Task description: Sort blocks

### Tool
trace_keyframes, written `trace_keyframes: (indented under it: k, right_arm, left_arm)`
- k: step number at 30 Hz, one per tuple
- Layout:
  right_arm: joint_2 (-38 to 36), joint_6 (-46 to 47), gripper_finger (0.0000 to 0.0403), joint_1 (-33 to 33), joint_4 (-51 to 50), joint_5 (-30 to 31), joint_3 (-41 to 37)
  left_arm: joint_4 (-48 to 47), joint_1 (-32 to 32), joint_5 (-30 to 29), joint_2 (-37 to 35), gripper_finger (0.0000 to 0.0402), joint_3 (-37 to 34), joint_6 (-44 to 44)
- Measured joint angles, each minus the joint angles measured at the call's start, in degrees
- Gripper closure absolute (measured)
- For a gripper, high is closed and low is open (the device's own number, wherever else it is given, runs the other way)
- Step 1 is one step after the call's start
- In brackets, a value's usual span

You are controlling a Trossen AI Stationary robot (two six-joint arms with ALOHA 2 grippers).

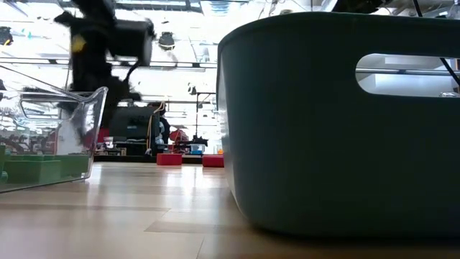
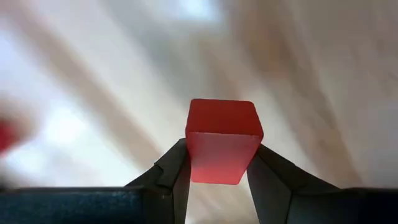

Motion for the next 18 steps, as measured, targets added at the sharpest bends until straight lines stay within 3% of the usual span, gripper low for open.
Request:
trace_keyframes:
  k: [5,10,13,18]
  right_arm:
    - [-0.06,-3.27,0.0159,0.15,0.78,-2.28,-1.68]
    - [-0.04,-7.23,0.0159,0.15,6.52,-6.87,-2.81]
    - [0.38,-11.58,0.0159,0.41,13.44,-10.9,-2.8]
    - [4.81,-24.9,0.0159,1.54,30.14,-15.99,-6.69]
  left_arm:
    - [4.03,-0.01,-0.5,-0.02,0.0279,8.84,-2.1]
    - [15.25,-0.02,-0.84,-0.09,0.0276,15.97,-14.53]
    - [24.74,-0.12,-0.13,-0.07,0.0275,16.1,-18.79]
    - [40.75,-0.28,6.08,-0.01,0.0274,11.92,-19.28]
